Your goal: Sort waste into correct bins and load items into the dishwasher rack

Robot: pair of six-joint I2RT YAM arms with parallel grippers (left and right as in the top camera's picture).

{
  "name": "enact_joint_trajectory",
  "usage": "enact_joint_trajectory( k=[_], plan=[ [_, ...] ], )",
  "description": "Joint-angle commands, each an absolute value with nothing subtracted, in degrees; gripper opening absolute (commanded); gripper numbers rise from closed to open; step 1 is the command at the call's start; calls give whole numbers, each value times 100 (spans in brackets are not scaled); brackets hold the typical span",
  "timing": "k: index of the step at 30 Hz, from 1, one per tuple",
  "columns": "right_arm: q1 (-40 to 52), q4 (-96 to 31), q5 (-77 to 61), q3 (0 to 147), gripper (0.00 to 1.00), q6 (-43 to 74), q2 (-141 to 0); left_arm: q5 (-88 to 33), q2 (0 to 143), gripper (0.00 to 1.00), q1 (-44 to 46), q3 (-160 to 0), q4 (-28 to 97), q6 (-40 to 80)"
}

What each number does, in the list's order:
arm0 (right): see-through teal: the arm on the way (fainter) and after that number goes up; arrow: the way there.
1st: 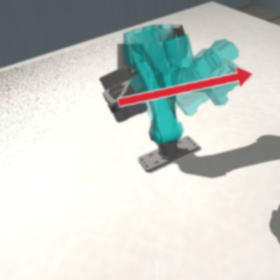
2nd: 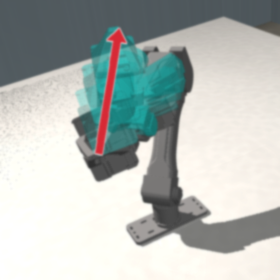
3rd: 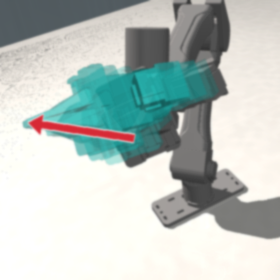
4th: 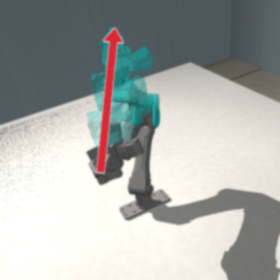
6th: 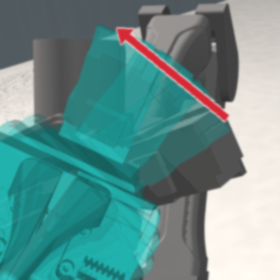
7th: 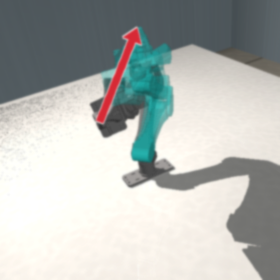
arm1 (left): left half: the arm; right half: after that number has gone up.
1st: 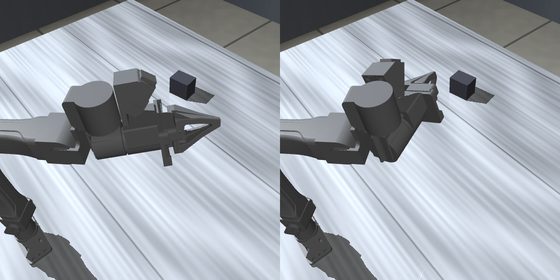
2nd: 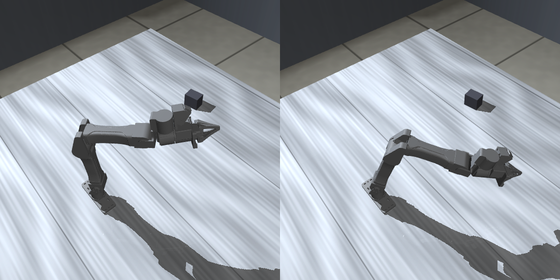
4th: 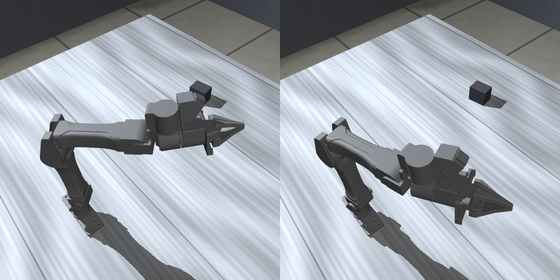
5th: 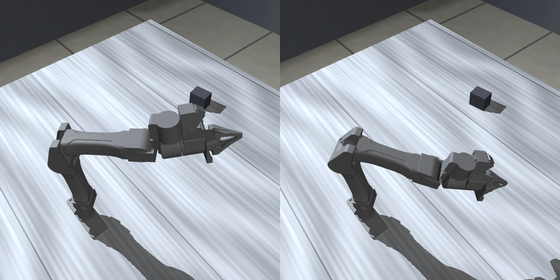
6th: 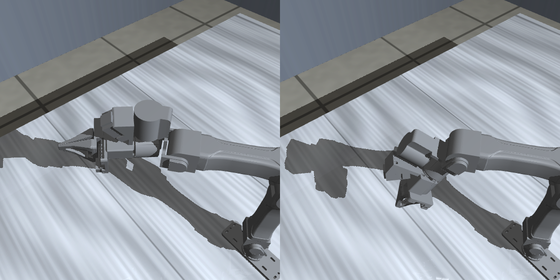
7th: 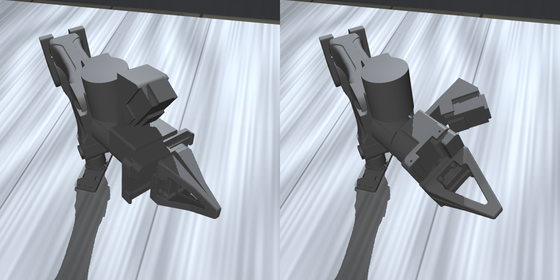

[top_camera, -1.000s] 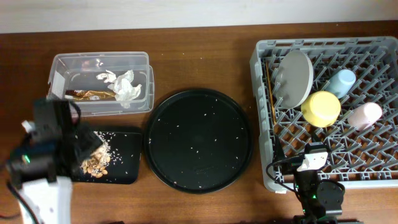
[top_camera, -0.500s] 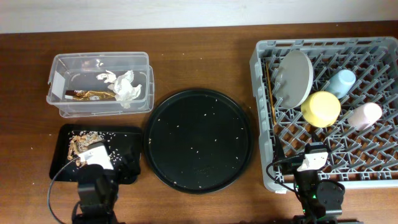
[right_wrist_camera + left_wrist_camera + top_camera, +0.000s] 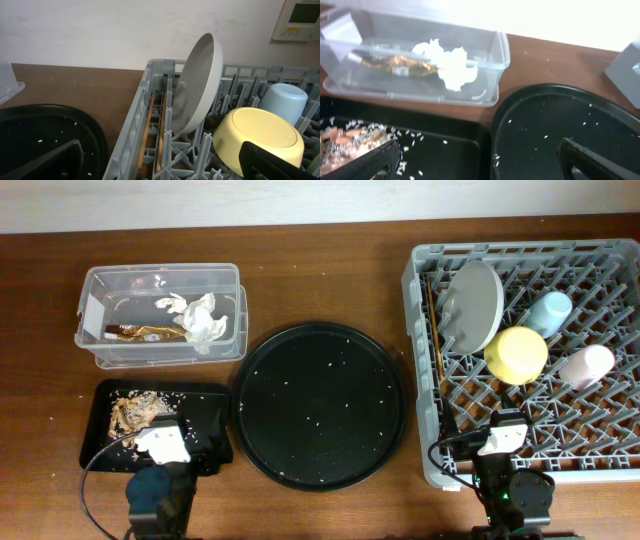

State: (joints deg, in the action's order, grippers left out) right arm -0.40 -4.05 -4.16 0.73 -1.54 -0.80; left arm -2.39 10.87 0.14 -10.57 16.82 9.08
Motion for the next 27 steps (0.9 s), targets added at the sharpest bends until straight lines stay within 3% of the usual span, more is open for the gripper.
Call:
enact_joint_trajectory(
  k=[1, 7, 18, 24, 27],
  plan=[
    [-82, -419, -388, 32, 98, -150, -36, -390, 701, 100, 67, -816, 1511, 674],
    [-82, -419, -388, 32, 99, -150, -36, -738, 366, 100, 64, -58, 377, 679],
    [-82, -419, -390, 32, 98, -150, -36, -773, 27, 100, 75, -51, -436, 587],
    [-82, -419, -388, 32, 98, -150, -36, -770, 27, 100, 75, -51, -298, 545],
    [-82, -419, -390, 32, 98, -150, -36, -790, 27, 100, 75, -51, 414, 548]
  ],
)
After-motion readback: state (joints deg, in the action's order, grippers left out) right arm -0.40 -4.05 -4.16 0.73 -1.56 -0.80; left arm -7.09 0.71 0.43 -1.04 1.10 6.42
